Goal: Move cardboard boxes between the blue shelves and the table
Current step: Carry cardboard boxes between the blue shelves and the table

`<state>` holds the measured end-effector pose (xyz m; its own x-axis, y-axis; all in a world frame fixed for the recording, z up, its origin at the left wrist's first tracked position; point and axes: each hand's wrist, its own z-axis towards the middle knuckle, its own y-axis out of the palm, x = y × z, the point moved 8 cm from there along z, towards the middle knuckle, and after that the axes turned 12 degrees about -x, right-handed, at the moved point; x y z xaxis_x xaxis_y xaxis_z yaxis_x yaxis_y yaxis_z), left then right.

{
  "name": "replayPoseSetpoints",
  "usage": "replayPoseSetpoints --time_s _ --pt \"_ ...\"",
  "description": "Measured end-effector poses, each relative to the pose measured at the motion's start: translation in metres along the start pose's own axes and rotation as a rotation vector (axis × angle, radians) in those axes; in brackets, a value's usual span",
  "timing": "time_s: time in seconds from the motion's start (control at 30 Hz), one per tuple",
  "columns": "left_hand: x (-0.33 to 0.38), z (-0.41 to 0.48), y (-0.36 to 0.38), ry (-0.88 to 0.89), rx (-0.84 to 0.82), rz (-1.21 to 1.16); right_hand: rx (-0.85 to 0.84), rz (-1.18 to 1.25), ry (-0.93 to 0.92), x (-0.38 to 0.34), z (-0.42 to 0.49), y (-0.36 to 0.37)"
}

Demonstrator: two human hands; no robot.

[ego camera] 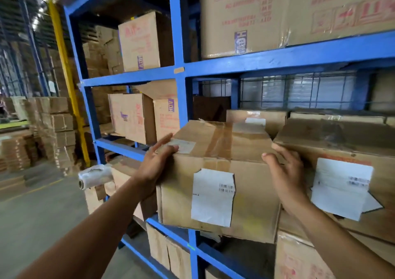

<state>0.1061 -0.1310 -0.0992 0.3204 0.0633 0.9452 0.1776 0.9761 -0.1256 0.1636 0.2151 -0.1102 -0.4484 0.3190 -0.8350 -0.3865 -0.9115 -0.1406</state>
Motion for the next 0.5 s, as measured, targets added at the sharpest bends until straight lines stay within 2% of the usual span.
replayPoseSetpoints --time_s 0.23,0.37,0.43,0.5 --pt "-0.039 0.051 -0.009 -0.007 -0.073 -0.089 0.157 -0.165 0.044 0.007 0.001 0.015" --pt "-0.043 0.082 -0.012 -0.043 -0.095 -0.043 0.239 -0.269 0.09 0.007 0.01 0.026" --pt "-0.049 0.092 -0.013 -0.031 -0.02 0.034 0.294 -0.454 0.089 -0.002 0.011 0.028" --pt "-0.052 0.1 -0.014 0.026 0.176 0.243 0.379 -0.828 -0.116 -0.026 0.008 0.036"
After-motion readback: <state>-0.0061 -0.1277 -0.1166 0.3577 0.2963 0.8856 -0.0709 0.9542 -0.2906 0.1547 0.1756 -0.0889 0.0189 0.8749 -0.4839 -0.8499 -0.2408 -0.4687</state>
